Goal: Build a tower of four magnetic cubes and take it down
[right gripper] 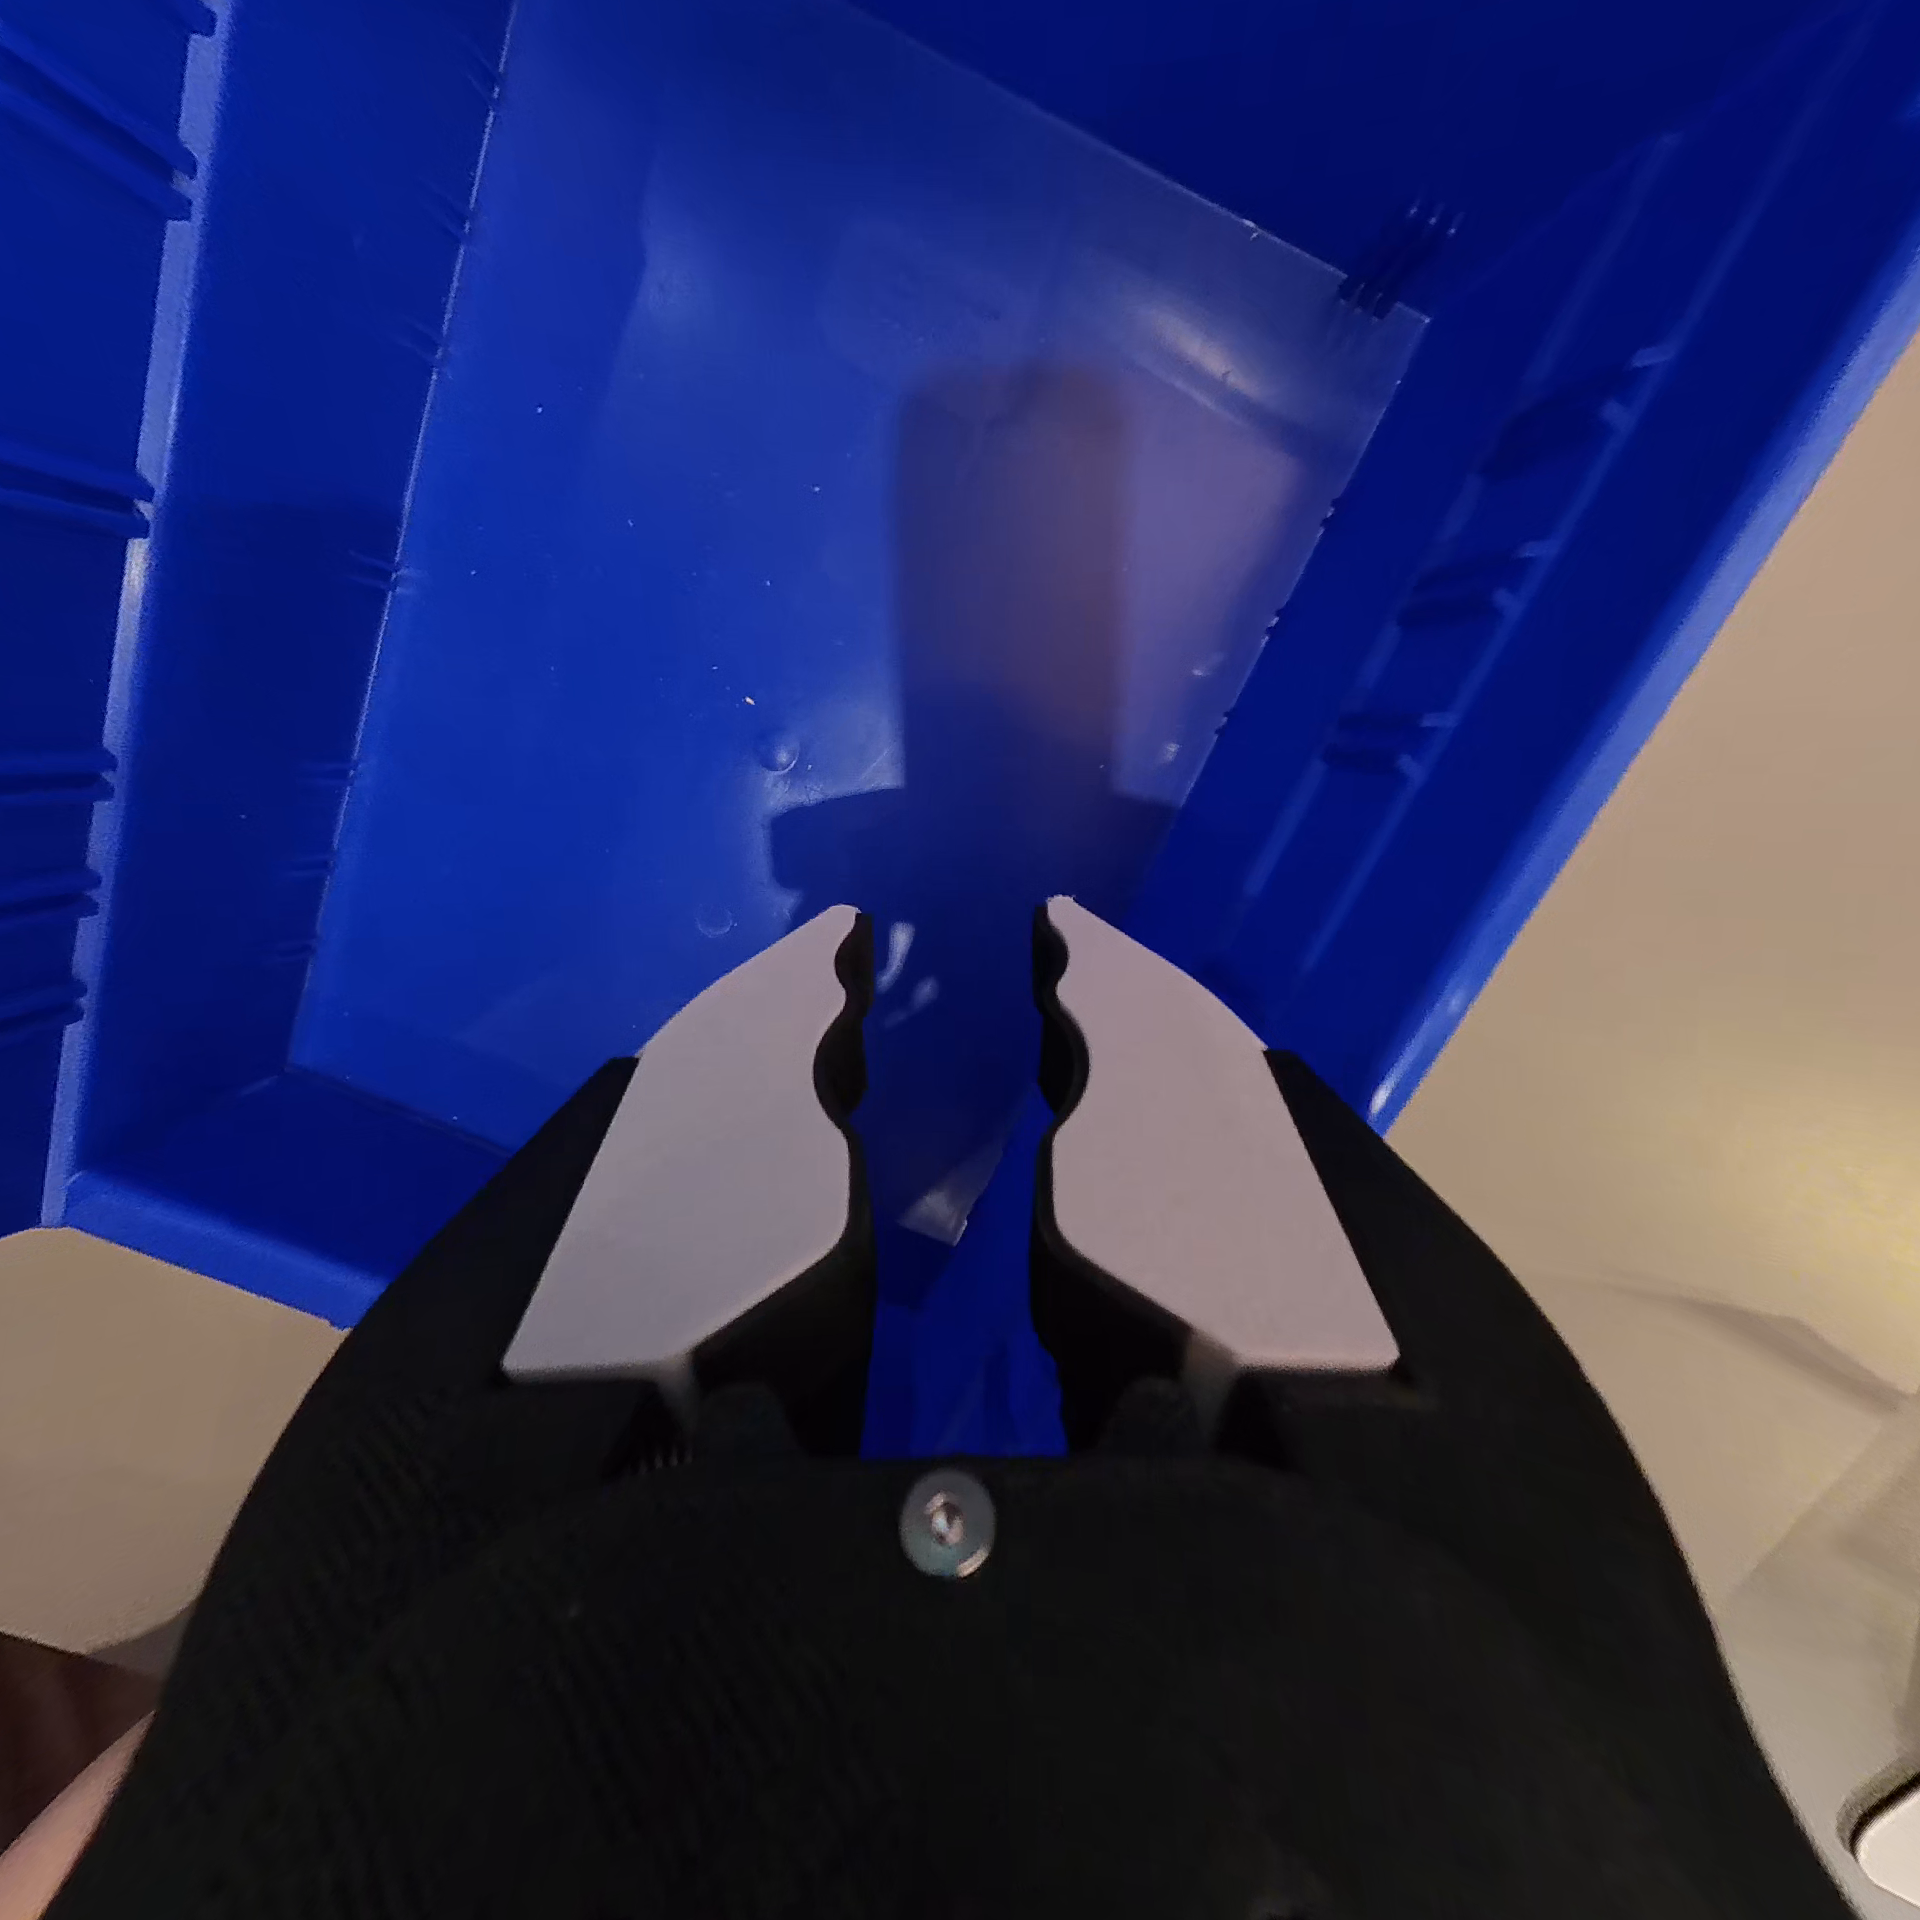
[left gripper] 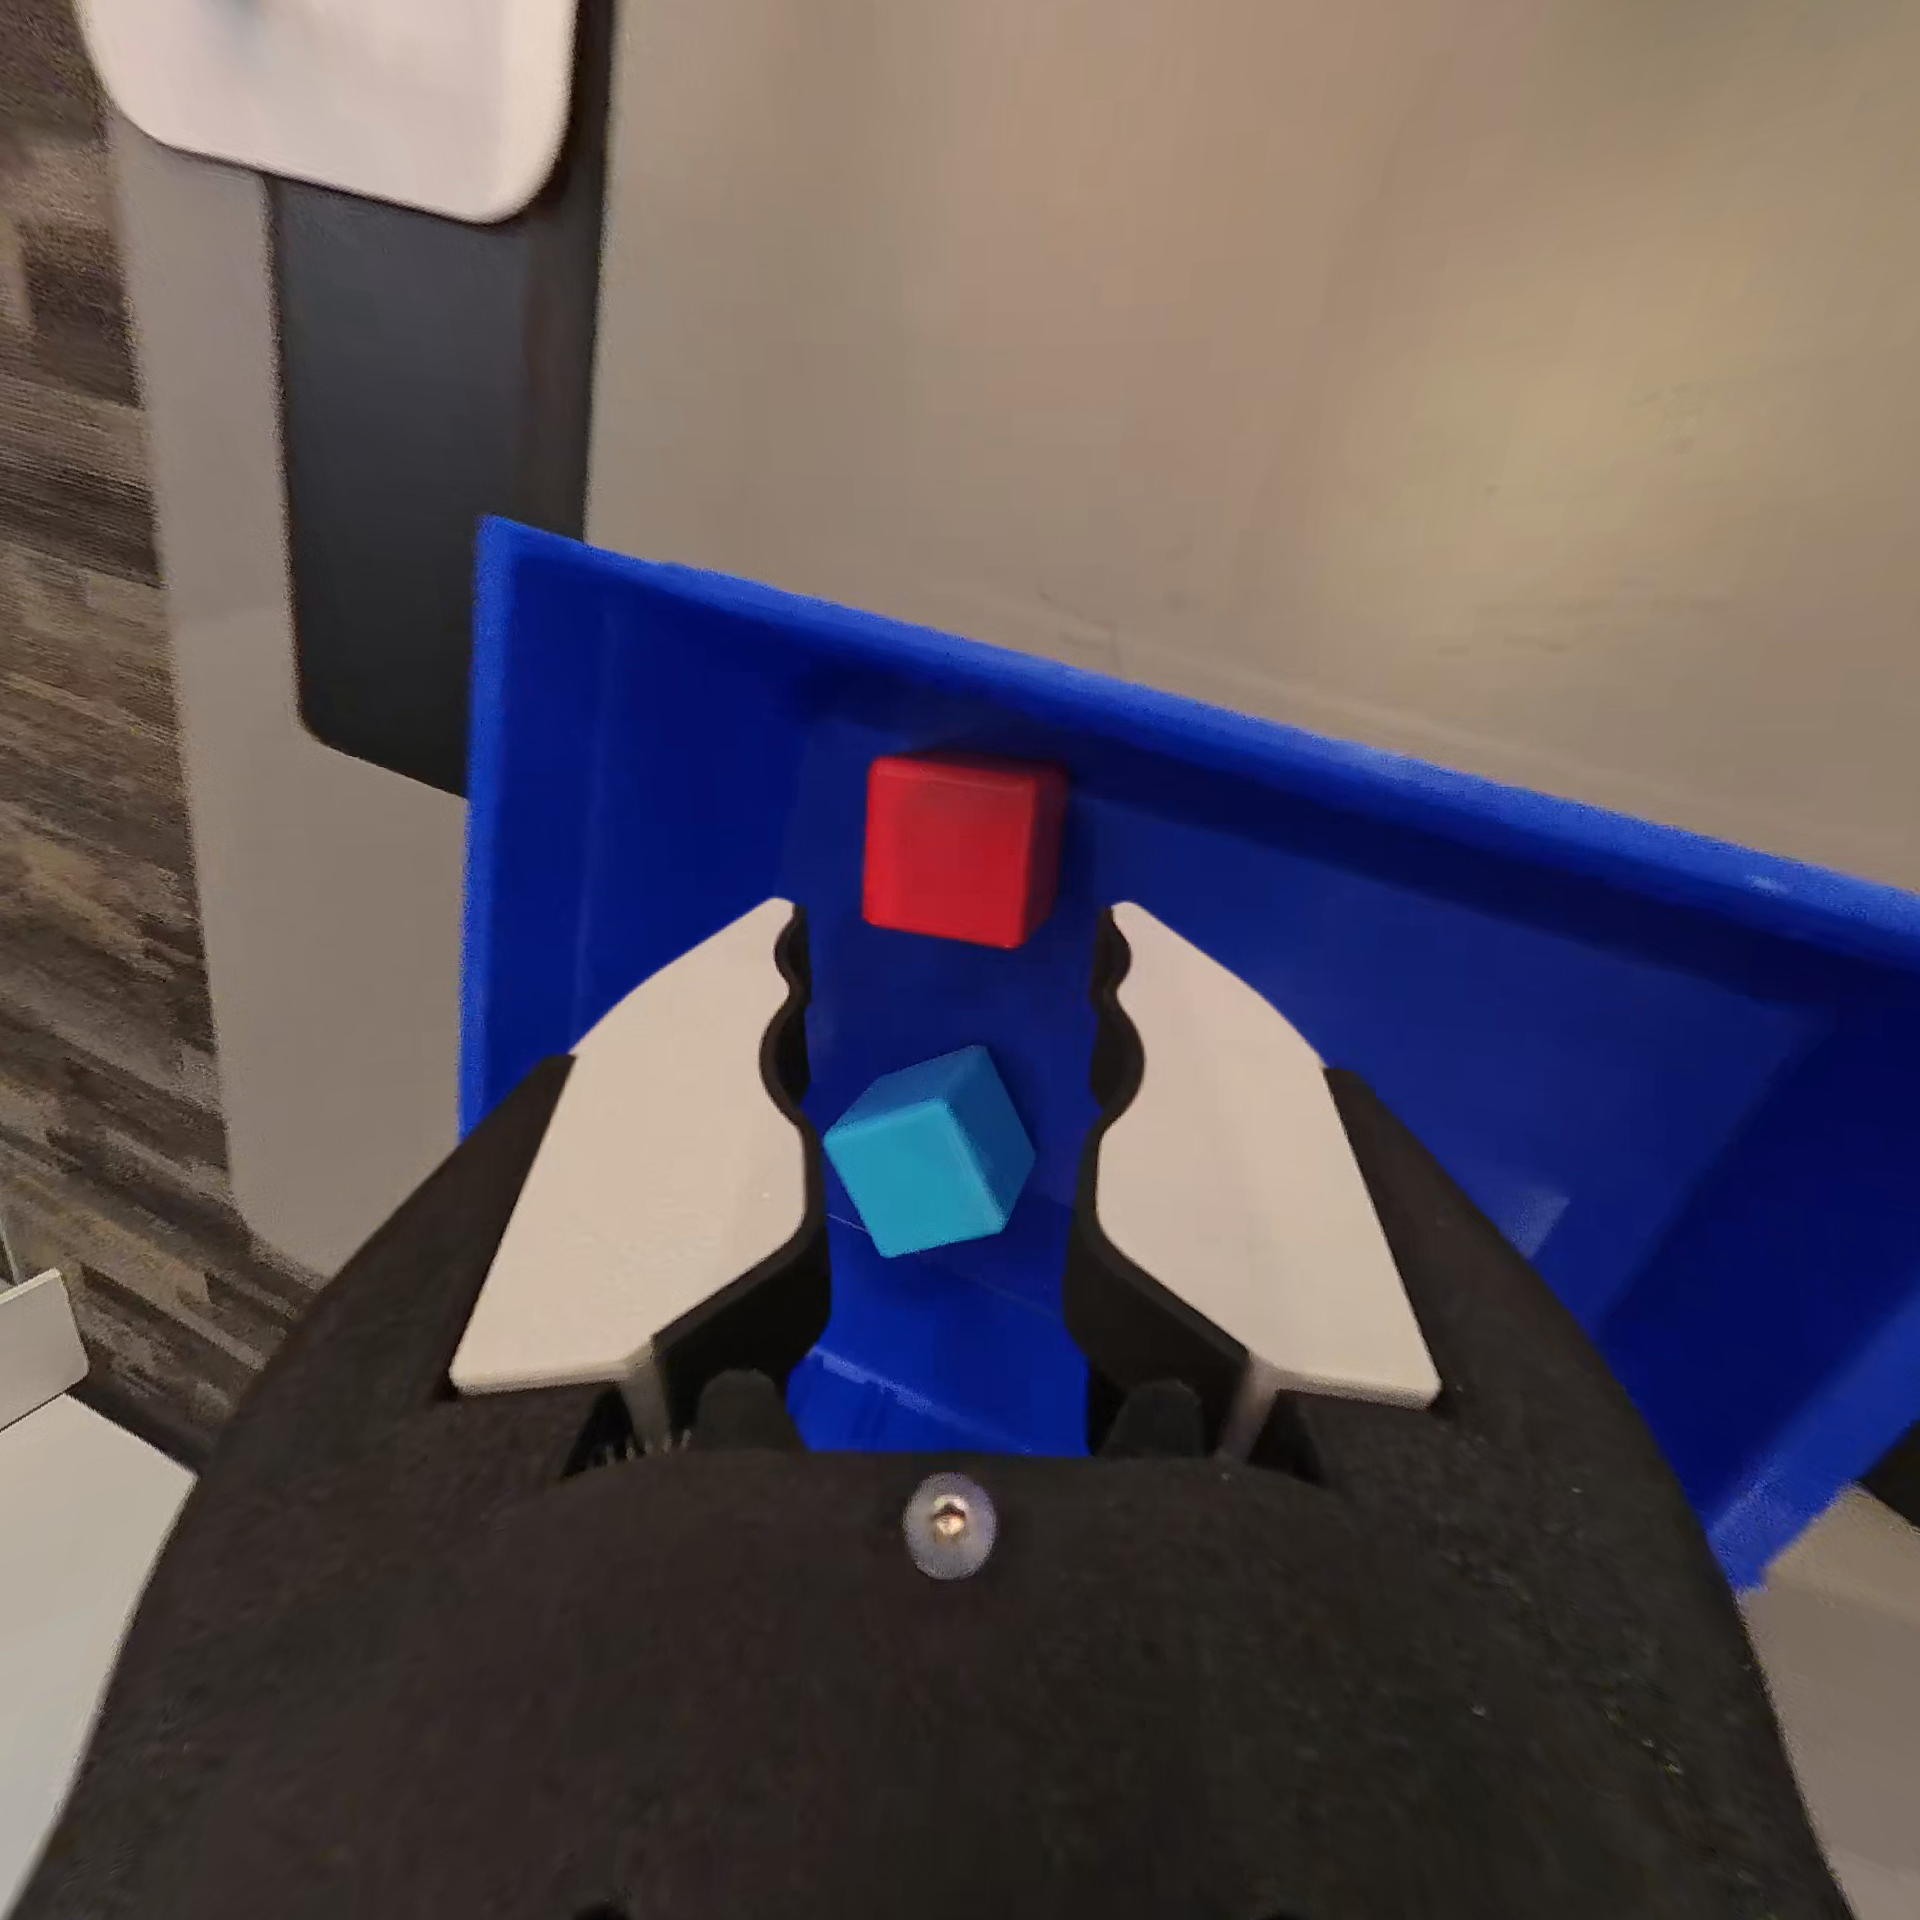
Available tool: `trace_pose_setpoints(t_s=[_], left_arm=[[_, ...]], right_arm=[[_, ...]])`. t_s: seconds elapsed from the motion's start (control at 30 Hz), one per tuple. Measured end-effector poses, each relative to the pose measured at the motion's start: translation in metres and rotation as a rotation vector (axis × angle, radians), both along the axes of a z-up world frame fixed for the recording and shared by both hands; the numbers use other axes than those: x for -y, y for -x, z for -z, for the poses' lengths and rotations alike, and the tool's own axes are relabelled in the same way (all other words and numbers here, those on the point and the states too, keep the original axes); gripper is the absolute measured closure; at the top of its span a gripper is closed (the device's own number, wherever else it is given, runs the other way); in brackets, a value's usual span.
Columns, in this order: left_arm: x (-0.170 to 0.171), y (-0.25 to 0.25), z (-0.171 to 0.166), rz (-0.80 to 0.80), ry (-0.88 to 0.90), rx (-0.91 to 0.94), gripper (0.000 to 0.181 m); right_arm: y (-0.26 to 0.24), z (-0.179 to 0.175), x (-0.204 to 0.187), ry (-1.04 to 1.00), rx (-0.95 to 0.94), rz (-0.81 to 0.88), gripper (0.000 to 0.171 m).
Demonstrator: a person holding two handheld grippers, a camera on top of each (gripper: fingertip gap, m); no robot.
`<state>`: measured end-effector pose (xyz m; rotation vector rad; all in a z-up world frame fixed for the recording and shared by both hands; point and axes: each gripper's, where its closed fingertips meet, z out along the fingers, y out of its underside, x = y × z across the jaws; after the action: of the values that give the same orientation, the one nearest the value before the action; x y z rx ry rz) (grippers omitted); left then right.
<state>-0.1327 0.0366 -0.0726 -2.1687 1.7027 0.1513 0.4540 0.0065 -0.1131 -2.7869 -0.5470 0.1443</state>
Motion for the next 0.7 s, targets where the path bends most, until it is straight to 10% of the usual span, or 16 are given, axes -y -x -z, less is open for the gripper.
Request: trace_pose_setpoints(t_s=[0.7], left_arm=[[-0.018,0.016,0.055,0.004,0.07,-0.103,0.131]], right_arm=[[-0.002,-0.02,0.003,-0.064,-0.02,-0.007,0.14]])
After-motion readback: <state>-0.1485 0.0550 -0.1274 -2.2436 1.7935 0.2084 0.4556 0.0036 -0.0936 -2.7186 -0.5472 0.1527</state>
